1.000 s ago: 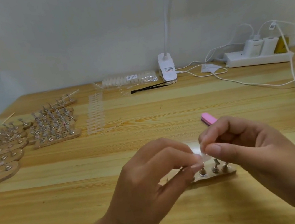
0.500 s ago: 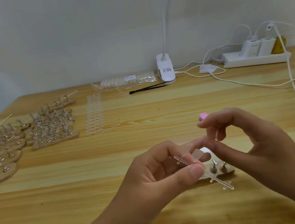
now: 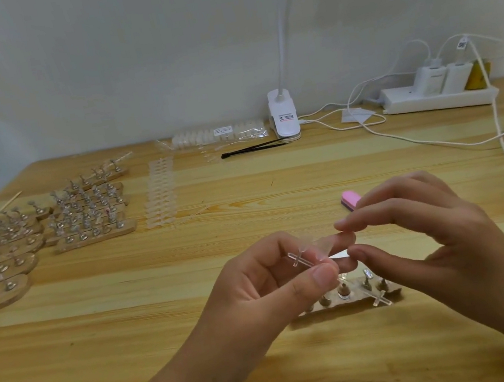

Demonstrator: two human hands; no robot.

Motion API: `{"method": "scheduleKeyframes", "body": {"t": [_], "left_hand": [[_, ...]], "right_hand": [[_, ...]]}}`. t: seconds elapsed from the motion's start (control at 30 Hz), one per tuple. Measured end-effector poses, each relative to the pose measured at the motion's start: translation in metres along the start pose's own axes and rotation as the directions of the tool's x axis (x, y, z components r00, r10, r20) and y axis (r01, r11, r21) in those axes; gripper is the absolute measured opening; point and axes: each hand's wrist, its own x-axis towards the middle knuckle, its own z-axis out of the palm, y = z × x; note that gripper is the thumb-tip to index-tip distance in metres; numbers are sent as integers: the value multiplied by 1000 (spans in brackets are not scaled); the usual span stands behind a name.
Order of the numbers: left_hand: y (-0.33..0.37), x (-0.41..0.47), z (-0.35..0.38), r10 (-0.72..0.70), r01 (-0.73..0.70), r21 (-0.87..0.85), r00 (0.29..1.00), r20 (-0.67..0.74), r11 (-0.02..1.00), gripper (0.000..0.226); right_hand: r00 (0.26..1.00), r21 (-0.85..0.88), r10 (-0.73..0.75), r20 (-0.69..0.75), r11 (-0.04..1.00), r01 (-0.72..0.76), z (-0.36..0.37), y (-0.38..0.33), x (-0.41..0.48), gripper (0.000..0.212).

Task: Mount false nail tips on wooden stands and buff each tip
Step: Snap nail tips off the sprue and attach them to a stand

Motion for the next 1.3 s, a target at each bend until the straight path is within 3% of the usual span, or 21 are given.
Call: {"method": "scheduleKeyframes", "body": {"t": [0.2,0.27,0.37,0.47,0.57,0.73,1.3], "left_hand": [[0,0,-1,-4,4,-9,1000,-12,1000,1],[-1,0,-2,-8,9,22,1000,-24,1000,3],[-3,4,-7,24,-11,71,980,-199,997,4],[-2,8,-18,37,-49,-19,906,-421,999,4],[0,10,-26,4,-89,-140,854,-520,986,10],[-2,9,-21,-38,-52,-164,866,-499,985,8],[-7,12,-20,-91,5,-184,882,-462,983,6]], "right_hand": [[1000,19,7,1,1000,-7,-1,-3,2,21],[998,108,66,-5,992,-66,-2,-5,2,18],[984,269,177,14,947,-174,-4,-5,4,18],[978,246,191,80,947,-205,-1,-1,3,19],[962,198,176,207,956,-217,4,2,-3,16],[944,96,121,308,983,-157,8,3,-8,20],[937,68,94,337,990,-124,11,8,-5,21]]}}
